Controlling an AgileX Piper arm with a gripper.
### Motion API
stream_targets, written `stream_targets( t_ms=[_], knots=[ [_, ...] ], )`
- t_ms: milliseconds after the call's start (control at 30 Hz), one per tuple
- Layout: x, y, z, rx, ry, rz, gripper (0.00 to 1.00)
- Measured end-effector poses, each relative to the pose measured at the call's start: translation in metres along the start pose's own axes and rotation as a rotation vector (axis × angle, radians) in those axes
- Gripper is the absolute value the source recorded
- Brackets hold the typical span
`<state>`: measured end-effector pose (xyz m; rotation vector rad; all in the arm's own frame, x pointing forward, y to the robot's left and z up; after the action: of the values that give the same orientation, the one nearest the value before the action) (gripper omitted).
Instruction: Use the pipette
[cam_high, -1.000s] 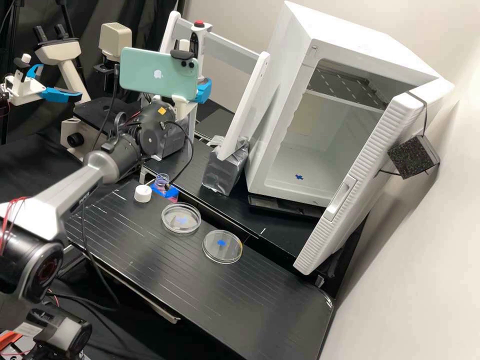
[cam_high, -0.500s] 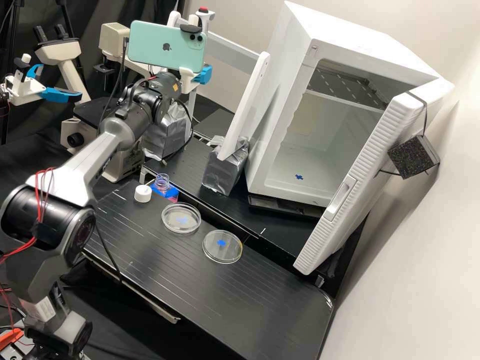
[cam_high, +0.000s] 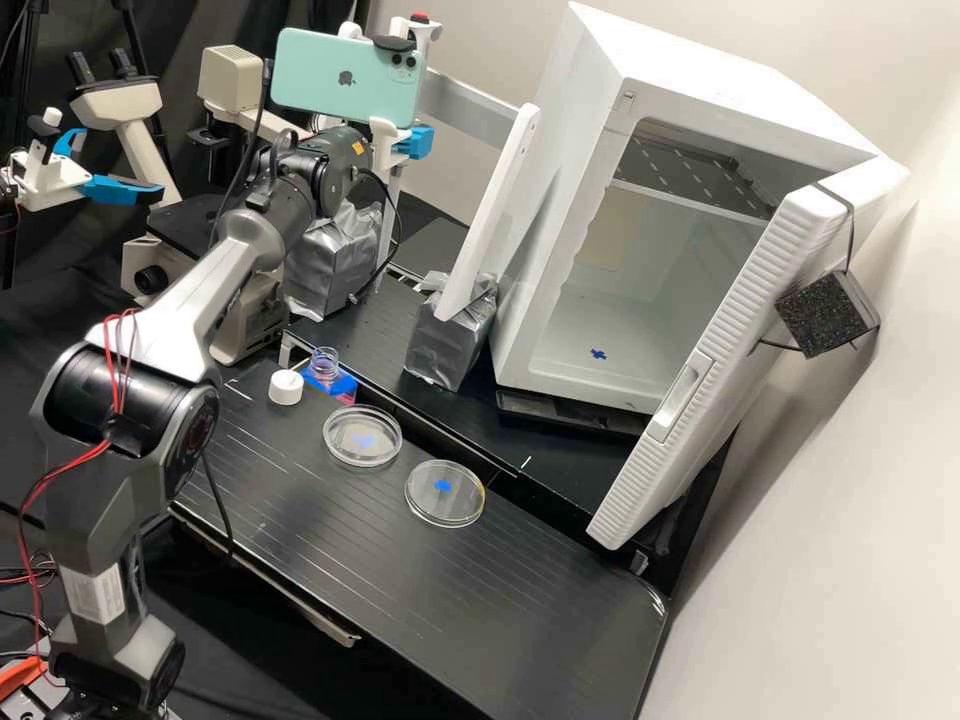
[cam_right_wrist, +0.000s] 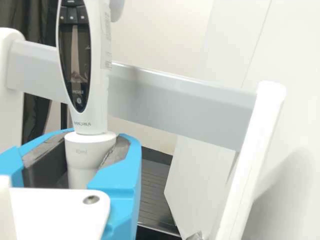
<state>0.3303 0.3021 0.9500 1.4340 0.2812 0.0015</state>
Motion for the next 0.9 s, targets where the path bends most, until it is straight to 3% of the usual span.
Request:
stream_targets(
  t_ms=[433,700,733,900],
  knots=[
    [0.02,-0.016,0.009,0.017,-0.061,-0.105,0.0],
    [0.024,-0.019,0.01,0.019,-0.053,-0.108,0.0],
    [0.024,-0.02,0.01,0.017,-0.053,-0.109,1.0],
    [0.026,-0.021,0.011,0.014,-0.05,-0.108,1.0]
  ],
)
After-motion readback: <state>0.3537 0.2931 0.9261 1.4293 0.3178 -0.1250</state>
